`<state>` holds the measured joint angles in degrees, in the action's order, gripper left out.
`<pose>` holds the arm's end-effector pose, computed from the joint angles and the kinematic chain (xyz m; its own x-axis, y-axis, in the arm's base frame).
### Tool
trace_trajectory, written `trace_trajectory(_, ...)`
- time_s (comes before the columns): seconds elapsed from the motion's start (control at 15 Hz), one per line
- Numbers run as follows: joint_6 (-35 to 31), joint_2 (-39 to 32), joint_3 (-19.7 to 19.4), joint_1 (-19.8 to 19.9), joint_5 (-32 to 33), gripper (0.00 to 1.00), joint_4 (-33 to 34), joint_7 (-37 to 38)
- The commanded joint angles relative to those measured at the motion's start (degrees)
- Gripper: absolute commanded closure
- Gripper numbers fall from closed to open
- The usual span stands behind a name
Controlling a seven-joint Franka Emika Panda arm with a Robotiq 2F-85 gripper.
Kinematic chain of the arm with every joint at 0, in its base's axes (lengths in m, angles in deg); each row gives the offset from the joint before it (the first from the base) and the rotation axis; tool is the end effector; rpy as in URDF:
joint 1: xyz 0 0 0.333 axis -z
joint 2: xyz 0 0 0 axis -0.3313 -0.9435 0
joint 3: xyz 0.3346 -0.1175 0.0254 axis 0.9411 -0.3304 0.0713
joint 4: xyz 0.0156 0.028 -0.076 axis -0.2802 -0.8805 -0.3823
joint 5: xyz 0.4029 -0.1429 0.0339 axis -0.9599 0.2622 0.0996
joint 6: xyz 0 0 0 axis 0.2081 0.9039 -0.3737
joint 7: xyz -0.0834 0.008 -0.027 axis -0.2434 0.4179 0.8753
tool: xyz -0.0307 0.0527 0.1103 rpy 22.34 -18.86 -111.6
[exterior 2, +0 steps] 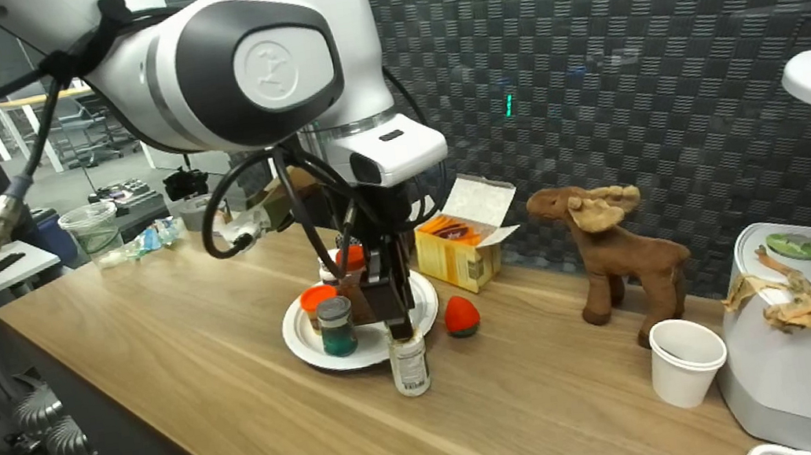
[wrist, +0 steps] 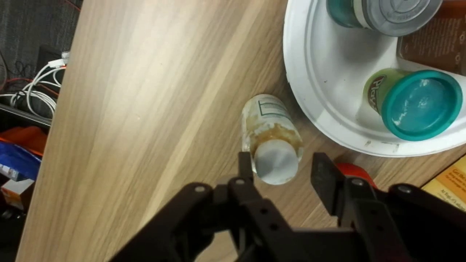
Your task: Put the bottles and orange plushie that are around the white plate on the white plate
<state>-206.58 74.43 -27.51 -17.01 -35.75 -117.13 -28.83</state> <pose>0.5783 -0.0754 0.2792 0.6021 -0.7895 0.1194 -0.7974 -0.6023 0.0386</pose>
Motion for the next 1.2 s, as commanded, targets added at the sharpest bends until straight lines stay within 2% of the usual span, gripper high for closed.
trace_trajectory(0.0,0.2,-0.3,-0.5,-0.4,-2.9,0.8,0.5,-2.5)
trace_trajectory(0.07,0.3,0.0,-0.6,-0.5,-3.0,0.83,0.3,-2.4)
trace_trajectory(0.2,0.8,1.2,-0.9,-0.9,-2.1,0.8,-0.3,-1.0)
trace_trajectory(0.4,1.3,4.2,-1.1,-2.4,1.2,0.83,-1.7,2.0)
trace_trajectory(0.8,4.0,8.6,0.4,-4.8,11.8,0.83,-2.0,10.1)
trace_trajectory(1.13,6.5,7.5,2.5,-4.3,8.2,0.83,-0.4,6.0)
